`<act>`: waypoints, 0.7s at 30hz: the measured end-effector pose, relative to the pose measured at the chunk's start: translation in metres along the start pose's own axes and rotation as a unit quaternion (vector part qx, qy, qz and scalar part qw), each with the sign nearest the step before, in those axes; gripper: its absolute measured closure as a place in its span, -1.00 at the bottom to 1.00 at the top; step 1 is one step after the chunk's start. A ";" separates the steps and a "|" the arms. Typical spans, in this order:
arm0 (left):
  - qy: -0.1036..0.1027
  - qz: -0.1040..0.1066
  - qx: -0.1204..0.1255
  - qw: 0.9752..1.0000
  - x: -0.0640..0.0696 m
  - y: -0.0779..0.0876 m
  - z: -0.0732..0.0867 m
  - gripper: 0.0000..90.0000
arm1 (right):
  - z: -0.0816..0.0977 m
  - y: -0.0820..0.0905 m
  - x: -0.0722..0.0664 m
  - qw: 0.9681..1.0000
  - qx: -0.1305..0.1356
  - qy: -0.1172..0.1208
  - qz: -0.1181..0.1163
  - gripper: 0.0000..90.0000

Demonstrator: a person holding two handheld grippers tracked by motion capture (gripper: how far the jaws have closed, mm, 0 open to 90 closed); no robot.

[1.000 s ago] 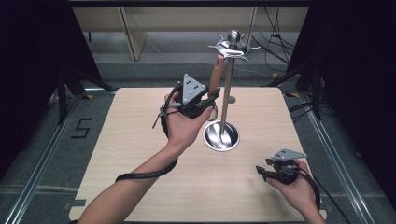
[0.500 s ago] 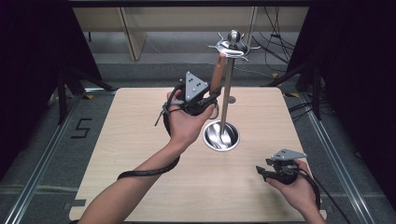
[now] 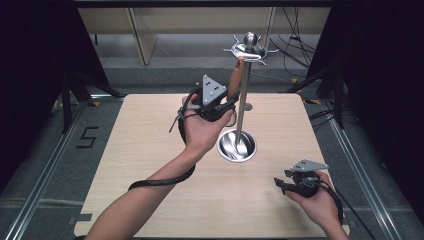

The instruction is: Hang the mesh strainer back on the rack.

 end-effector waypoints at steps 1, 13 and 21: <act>0.002 0.000 0.000 1.000 0.000 -0.001 0.000 0.50 | 0.000 0.000 0.000 1.000 0.000 0.000 0.000 0.08; 0.000 0.001 -0.013 1.000 -0.001 -0.009 0.005 0.50 | 0.001 0.000 -0.002 1.000 -0.004 -0.003 -0.001 0.08; -0.001 0.006 -0.013 1.000 0.000 -0.010 0.006 0.49 | 0.000 -0.001 0.001 1.000 0.001 0.013 0.002 0.08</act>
Point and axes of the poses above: each handheld gripper's, and its own axes: y roughly backward along the jaws, z roughly out of its underside, x roughly to its right, the point moved 8 cm from there along -y, roughly forward along the jaws, and after that the axes turned 1 degree about z, right-handed, at the moved point
